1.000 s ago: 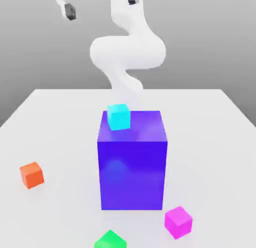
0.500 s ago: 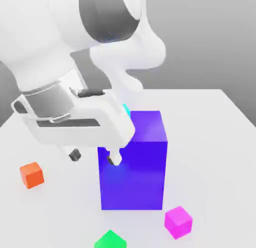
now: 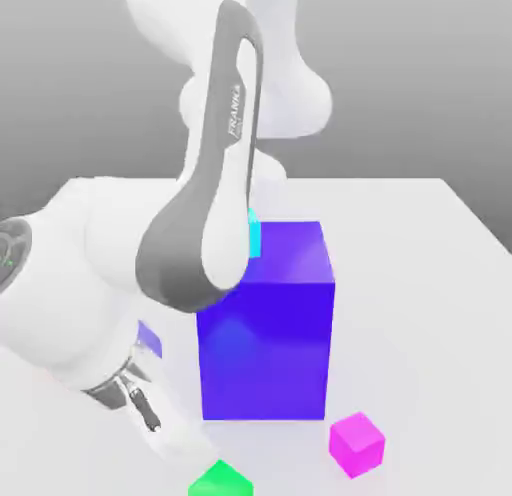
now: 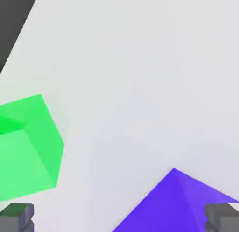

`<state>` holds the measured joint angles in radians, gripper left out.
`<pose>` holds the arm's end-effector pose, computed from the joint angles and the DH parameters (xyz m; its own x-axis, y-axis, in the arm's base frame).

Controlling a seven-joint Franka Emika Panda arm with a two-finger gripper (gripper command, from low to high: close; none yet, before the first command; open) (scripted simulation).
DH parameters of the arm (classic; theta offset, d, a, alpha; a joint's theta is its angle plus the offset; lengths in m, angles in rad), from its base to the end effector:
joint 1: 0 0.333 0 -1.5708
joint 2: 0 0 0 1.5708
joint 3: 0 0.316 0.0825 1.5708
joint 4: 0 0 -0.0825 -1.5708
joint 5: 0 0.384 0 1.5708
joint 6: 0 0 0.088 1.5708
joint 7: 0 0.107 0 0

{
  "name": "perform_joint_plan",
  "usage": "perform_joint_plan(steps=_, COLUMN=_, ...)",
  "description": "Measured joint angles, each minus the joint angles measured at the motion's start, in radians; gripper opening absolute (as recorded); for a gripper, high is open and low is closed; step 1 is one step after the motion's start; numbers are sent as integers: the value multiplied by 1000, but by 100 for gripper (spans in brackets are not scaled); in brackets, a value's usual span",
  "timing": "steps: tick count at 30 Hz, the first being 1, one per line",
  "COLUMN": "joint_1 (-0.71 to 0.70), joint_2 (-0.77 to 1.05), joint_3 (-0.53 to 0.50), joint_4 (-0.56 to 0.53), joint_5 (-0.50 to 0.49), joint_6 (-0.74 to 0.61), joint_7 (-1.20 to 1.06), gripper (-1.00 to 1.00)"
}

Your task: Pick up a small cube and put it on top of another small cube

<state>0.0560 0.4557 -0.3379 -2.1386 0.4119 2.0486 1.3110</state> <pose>0.4945 -0.1280 0.1707 -0.3485 -0.9152 -0.2027 -0.8628 0.2286 0.4510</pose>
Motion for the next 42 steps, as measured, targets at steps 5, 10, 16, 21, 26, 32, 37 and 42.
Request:
perform_joint_plan(steps=5, joint_1=51, joint_2=48, joint_3=-39, joint_4=-17, joint_5=-21, joint_6=41, joint_7=204, gripper=0)
perform_joint_plan(steps=10, joint_1=120, joint_2=68, joint_3=-88, joint_4=-35, joint_5=-55, joint_6=97, joint_7=412, gripper=0)
perform_joint_plan(steps=16, joint_1=235, joint_2=62, joint_3=-161, joint_4=-55, joint_5=-113, joint_6=178, joint_7=661, gripper=0)
perform_joint_plan(steps=21, joint_1=357, joint_2=36, joint_3=-221, joint_4=-78, joint_5=-171, joint_6=256, joint_7=883, gripper=0)
perform_joint_plan(steps=26, joint_1=500, joint_2=-3, joint_3=-269, joint_4=-123, joint_5=-200, joint_6=344, joint_7=1146, gripper=0)
perform_joint_plan(steps=32, joint_1=655, joint_2=-52, joint_3=-311, joint_4=-184, joint_5=-202, joint_6=441, joint_7=1433, gripper=0)
perform_joint_plan(steps=37, joint_1=833, joint_2=-55, joint_3=-402, joint_4=-238, joint_5=-79, joint_6=494, joint_7=1577, gripper=0)
perform_joint_plan(steps=42, joint_1=1170, joint_2=40, joint_3=-636, joint_4=-271, joint_5=238, joint_6=479, joint_7=1586, gripper=0)
